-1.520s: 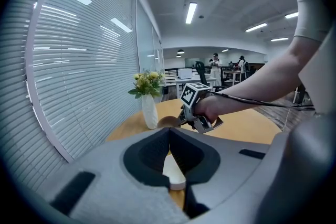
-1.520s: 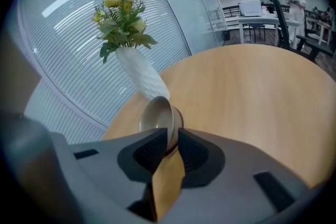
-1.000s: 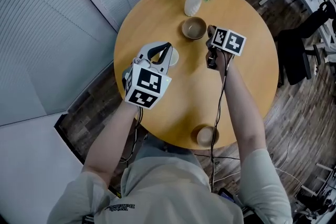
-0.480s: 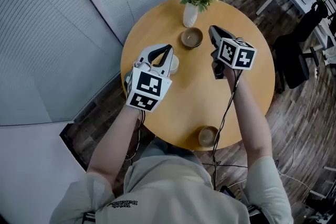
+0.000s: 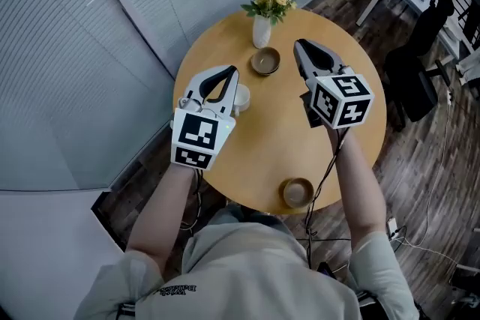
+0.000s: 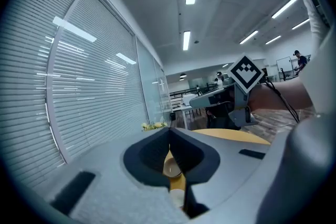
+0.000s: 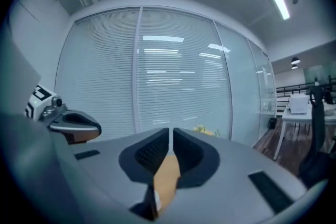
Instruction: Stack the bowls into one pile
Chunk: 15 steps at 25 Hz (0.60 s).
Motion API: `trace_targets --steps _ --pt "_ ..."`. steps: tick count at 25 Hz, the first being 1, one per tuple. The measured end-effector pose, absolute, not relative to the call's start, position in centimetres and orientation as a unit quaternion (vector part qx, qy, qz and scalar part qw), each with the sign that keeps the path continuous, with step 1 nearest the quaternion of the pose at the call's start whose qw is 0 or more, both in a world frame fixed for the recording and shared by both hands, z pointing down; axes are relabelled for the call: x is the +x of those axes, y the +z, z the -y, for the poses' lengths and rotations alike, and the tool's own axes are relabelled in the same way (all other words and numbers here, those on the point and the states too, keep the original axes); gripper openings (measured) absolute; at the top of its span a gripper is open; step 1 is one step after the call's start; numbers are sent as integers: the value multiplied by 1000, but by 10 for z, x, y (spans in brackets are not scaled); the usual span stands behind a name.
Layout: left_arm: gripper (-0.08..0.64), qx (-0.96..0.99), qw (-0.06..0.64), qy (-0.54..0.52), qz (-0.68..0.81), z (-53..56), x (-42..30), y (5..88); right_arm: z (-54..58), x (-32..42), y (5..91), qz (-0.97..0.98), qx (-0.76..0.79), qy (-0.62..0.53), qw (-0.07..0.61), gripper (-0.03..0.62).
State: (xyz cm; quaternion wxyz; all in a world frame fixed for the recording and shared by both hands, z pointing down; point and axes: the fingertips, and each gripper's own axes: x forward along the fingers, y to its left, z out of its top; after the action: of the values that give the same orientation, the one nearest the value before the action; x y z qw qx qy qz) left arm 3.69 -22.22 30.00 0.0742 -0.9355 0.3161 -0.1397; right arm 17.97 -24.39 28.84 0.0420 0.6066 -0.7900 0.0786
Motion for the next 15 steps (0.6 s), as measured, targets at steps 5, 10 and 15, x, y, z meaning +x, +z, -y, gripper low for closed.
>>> trace_targets --steps 5,10,15 --pt "21 -938 91 -113 -315 206 34 269 206 178 258 791 609 37 42 43" --pt "21 -942 108 -90 -305 186 32 243 168 174 229 793 609 10 24 43" --pt "21 -944 127 -72 -297 162 26 216 132 170 209 792 611 -11 7 43"
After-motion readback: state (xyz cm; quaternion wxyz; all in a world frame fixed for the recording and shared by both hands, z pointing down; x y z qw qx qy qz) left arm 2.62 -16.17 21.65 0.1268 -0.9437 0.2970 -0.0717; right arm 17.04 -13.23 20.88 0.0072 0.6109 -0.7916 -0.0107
